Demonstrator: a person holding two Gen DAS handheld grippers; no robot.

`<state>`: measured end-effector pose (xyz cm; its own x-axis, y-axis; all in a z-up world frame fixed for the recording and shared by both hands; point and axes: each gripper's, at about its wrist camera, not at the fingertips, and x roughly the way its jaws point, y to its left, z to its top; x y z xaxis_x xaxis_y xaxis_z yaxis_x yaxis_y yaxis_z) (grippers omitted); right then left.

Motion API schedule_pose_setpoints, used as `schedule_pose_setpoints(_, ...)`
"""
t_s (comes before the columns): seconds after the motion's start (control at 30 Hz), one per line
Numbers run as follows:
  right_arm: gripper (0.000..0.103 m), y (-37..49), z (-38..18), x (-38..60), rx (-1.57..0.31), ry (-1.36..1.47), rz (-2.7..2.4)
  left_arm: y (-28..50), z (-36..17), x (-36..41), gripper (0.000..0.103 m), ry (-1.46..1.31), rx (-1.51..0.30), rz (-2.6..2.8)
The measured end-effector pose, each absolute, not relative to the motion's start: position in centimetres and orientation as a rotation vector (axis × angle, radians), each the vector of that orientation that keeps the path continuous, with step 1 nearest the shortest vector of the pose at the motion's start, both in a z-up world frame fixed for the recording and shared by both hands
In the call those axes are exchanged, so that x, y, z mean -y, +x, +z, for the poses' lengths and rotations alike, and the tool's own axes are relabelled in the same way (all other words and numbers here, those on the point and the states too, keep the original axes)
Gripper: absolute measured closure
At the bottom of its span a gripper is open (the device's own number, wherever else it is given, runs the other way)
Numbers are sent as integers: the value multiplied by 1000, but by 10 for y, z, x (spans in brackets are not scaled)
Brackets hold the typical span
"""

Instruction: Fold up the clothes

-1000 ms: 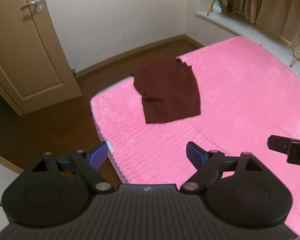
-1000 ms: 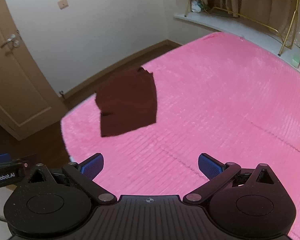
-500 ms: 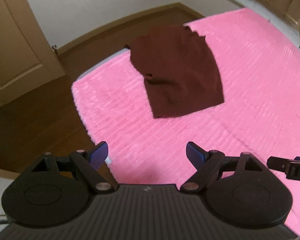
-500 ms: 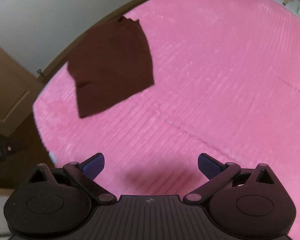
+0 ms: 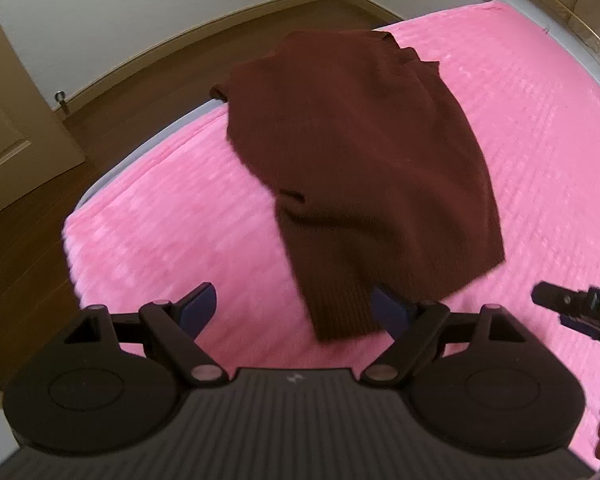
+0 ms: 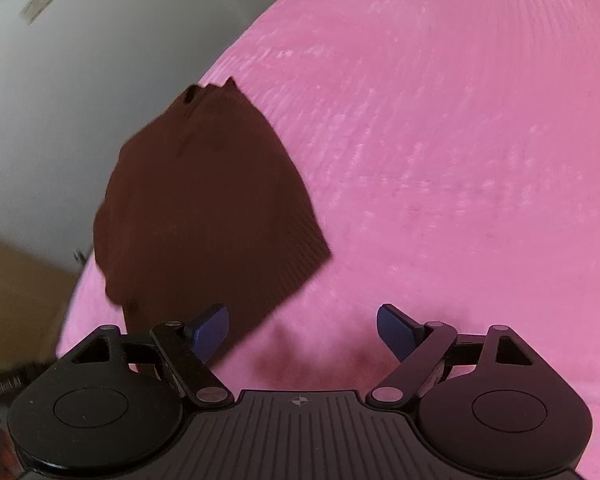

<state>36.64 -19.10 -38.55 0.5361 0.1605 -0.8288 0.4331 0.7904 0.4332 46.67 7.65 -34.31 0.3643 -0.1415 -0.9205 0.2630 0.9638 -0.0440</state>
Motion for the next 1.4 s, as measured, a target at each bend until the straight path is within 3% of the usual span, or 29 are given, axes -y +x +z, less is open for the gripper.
schedule_pose_setpoints(0.13,19,389,-411,200,-940,737,-170,489,-358,-72,20,112,-1172,-276)
schedule_pose_setpoints(0.2,31,398,-424,203,-916,779,-164,499,-364,-73,20,102,-1172,-278)
schedule_pose_setpoints(0.33,33,411,-445,204,-891,839,-183,518,-371,-78,20,93,-1160,-264)
schedule_pose_setpoints(0.37,48,412,-447,204,-873,846,-186,521,-372,-79,20,88,-1160,-259)
schedule_pose_setpoints(0.4,80,414,-448,204,-866,864,-181,523,-373,-81,20,84,-1159,-254)
schedule_pose_setpoints(0.43,87,415,-450,205,-868,895,-171,526,-373,-83,20,79,-1159,-250)
schedule_pose_setpoints(0.6,92,410,-426,201,-792,889,-106,524,-367,-92,20,68,-1151,-230)
schedule_pose_setpoints(0.93,93,350,-249,212,-323,870,118,490,-294,-101,20,1,-1060,-213)
schedule_pose_setpoints(1.23,93,187,-95,286,-43,742,81,392,-203,-42,20,36,-974,-328)
schedule_pose_setpoints(1.4,93,82,-30,329,-87,616,-60,300,-162,22,20,53,-963,-440)
